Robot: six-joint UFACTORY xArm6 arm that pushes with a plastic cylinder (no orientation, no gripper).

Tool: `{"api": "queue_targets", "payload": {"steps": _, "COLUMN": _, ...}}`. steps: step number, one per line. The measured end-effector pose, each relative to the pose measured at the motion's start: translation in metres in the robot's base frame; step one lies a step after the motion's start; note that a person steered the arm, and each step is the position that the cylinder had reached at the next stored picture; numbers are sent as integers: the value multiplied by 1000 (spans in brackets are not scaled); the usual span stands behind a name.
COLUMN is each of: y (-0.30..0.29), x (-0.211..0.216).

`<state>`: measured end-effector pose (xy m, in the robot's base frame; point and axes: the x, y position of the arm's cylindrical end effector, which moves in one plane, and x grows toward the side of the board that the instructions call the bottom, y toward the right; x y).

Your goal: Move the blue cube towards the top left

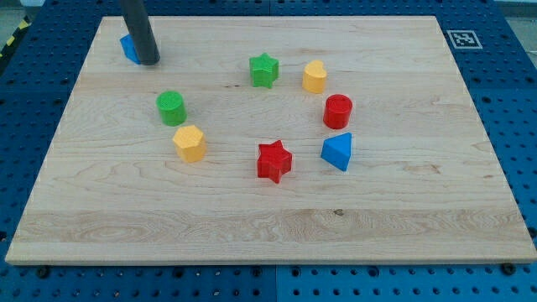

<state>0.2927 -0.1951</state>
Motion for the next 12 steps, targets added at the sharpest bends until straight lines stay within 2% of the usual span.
{"api": "queue_targets", "payload": {"steps": 1, "y": 0, "x": -4}}
{"api": "queue_targets", "payload": {"steps": 2, "y": 2, "x": 29}}
{"api": "queue_targets", "payload": {"steps": 3, "y": -3, "x": 28}}
{"api": "queue_targets", "payload": {"steps": 5, "y": -20, "x": -5}}
{"api": "queue_targets", "payload": {"steps": 9, "y": -71, "x": -16}}
{"api": "queue_targets", "payload": {"steps": 12, "y": -25, "x": -29}}
